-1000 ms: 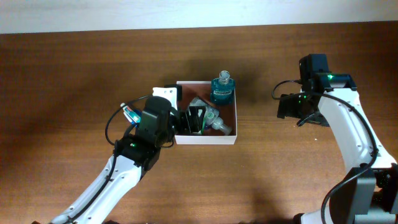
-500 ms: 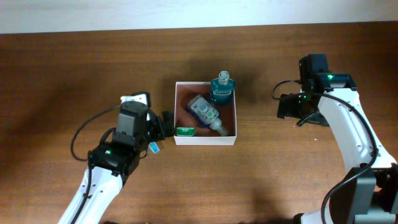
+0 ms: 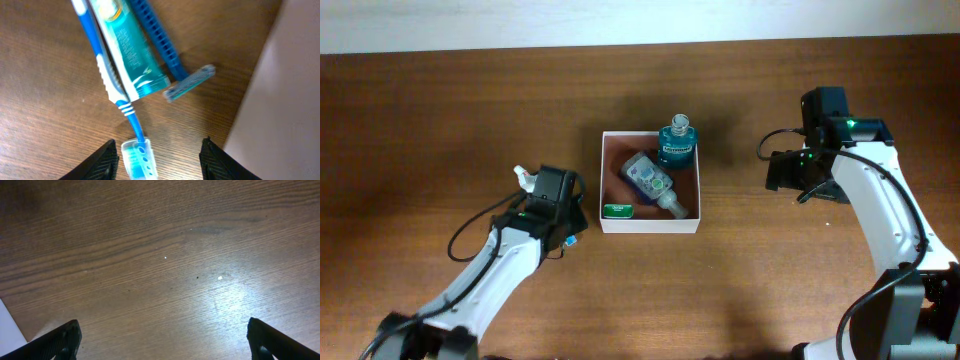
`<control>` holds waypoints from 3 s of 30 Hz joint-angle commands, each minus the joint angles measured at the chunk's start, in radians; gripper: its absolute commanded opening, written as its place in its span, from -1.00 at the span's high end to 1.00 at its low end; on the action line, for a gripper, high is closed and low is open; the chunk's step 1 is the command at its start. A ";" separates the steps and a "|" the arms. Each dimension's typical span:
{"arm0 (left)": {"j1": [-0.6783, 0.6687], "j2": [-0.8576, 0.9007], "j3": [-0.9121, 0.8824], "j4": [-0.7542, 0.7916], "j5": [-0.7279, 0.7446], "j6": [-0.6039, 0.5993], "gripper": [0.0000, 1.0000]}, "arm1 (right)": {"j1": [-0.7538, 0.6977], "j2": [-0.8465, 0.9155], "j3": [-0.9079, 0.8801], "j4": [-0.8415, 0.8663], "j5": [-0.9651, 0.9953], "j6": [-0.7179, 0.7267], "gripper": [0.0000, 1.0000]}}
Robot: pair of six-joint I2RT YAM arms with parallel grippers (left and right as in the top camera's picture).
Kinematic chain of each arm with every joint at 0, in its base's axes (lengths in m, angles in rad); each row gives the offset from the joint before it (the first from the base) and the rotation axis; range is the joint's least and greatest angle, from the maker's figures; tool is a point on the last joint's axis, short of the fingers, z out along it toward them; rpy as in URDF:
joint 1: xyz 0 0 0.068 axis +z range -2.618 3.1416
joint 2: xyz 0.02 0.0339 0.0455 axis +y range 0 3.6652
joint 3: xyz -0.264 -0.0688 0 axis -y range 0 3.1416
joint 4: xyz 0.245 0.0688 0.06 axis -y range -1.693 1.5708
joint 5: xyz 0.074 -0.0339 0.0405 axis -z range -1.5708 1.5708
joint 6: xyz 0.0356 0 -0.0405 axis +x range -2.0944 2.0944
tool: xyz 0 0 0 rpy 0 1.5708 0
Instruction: Pack container
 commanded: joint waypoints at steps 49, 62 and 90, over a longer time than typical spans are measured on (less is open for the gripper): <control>-0.063 -0.374 0.049 0.109 0.078 0.036 0.76 | -0.006 0.003 0.008 0.000 -0.005 -0.006 -0.97; -0.239 -0.142 0.049 0.351 0.077 0.037 -0.25 | -0.006 0.003 0.008 0.000 -0.005 -0.006 -0.97; 0.099 -0.090 0.056 0.127 -0.009 0.175 -0.99 | -0.006 0.003 0.008 0.000 -0.005 -0.006 -0.97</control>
